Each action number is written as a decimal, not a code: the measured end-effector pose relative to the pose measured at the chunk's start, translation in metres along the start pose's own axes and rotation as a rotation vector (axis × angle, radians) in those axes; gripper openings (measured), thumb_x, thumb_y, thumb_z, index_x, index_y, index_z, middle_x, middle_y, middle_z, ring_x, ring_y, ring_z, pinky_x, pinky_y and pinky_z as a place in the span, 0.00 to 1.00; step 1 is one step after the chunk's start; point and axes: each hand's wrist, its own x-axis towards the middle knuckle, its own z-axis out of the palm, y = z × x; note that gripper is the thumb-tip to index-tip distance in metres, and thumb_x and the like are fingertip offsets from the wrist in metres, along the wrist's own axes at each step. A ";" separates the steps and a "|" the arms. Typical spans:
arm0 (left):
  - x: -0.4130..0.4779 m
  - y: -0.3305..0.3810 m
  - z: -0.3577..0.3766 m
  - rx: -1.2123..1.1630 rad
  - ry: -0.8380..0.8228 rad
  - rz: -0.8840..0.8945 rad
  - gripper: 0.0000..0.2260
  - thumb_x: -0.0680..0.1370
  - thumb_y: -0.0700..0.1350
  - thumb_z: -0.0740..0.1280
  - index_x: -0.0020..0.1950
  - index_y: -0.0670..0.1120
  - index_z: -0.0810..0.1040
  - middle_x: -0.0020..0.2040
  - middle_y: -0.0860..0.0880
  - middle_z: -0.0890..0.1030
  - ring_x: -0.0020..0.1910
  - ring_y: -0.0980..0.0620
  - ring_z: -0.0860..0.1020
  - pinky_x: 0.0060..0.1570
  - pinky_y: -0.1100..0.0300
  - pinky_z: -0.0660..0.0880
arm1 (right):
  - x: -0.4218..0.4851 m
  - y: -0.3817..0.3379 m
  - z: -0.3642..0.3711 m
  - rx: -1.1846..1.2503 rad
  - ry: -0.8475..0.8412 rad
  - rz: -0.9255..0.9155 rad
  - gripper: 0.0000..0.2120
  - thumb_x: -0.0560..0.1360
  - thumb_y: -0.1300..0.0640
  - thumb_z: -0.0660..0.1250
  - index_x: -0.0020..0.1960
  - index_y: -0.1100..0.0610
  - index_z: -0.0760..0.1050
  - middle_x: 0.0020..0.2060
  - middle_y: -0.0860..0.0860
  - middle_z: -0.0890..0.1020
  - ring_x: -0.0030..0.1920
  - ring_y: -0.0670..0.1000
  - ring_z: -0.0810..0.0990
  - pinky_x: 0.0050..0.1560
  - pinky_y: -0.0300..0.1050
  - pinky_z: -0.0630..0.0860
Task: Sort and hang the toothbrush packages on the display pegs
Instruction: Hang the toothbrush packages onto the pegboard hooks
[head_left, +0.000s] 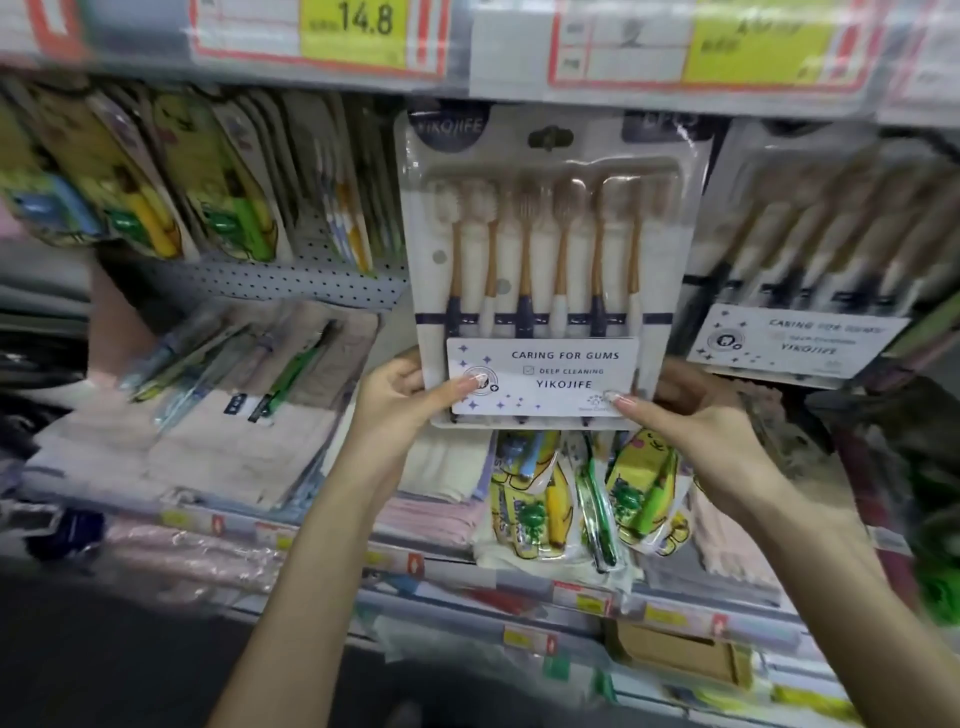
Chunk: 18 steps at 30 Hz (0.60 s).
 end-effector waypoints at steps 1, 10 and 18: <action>0.003 0.001 -0.001 0.011 -0.008 0.000 0.09 0.66 0.37 0.74 0.44 0.47 0.83 0.42 0.50 0.86 0.43 0.54 0.84 0.42 0.65 0.78 | 0.001 0.001 0.002 0.012 0.011 0.003 0.15 0.67 0.64 0.73 0.52 0.54 0.80 0.46 0.44 0.86 0.49 0.45 0.84 0.48 0.33 0.77; 0.052 0.012 -0.011 0.123 -0.029 0.013 0.09 0.71 0.34 0.72 0.47 0.46 0.83 0.42 0.50 0.86 0.44 0.53 0.82 0.48 0.59 0.79 | 0.029 0.014 0.029 0.080 0.120 0.026 0.12 0.72 0.67 0.70 0.50 0.53 0.80 0.42 0.41 0.86 0.46 0.40 0.84 0.45 0.31 0.77; 0.079 -0.002 -0.010 0.207 -0.029 -0.020 0.04 0.71 0.39 0.73 0.42 0.48 0.83 0.38 0.52 0.85 0.41 0.56 0.82 0.48 0.59 0.76 | 0.043 0.026 0.033 0.150 0.259 0.064 0.09 0.70 0.66 0.73 0.49 0.57 0.81 0.42 0.47 0.86 0.44 0.44 0.85 0.45 0.33 0.77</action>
